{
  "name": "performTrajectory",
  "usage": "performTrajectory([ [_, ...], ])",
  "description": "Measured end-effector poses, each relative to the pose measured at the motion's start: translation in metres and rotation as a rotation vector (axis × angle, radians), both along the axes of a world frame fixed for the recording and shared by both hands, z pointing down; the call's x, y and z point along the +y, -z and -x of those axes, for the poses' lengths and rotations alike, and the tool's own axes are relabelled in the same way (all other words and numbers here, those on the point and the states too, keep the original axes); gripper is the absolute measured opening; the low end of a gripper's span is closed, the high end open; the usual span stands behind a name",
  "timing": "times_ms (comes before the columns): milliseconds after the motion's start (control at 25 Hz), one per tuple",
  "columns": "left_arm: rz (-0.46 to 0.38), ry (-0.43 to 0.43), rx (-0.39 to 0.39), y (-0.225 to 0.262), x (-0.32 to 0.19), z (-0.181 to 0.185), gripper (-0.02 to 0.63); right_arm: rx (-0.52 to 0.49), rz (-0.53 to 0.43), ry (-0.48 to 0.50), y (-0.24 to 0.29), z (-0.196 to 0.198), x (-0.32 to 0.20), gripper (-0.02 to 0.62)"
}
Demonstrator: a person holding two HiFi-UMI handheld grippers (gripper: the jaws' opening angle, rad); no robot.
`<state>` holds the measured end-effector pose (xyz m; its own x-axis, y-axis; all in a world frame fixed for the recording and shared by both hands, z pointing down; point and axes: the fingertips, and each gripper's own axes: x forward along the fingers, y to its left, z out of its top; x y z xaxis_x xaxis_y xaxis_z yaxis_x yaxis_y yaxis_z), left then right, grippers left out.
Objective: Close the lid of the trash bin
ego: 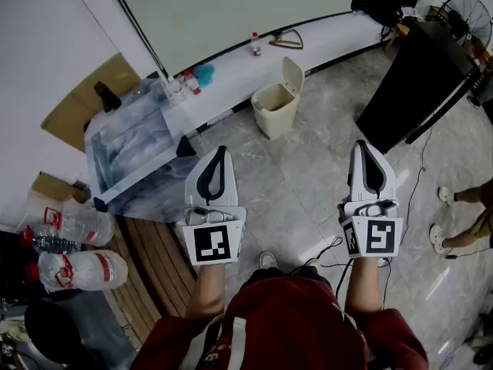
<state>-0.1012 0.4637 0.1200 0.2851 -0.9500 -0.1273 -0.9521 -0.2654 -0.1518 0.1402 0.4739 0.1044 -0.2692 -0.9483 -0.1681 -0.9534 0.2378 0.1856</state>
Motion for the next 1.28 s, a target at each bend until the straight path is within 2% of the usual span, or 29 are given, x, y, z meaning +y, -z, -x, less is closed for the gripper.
performTrajectory([
  [240,-0.008,-0.022,0.026,0.011,0.015,0.013,0.003,0.000,0.001,-0.008,0.006,0.012,0.015,0.000],
  [640,-0.030,-0.014,0.012,0.021,0.013,0.023,0.003,-0.011,-0.022,0.003,0.011,0.024,0.011,0.000],
  [1040,-0.024,0.002,0.006,0.012,-0.043,0.017,0.003,-0.039,-0.030,0.014,-0.001,0.016,-0.050,0.000],
  [1280,-0.024,-0.005,0.003,0.016,-0.098,-0.006,0.003,-0.055,-0.029,0.009,0.000,-0.009,-0.104,0.000],
])
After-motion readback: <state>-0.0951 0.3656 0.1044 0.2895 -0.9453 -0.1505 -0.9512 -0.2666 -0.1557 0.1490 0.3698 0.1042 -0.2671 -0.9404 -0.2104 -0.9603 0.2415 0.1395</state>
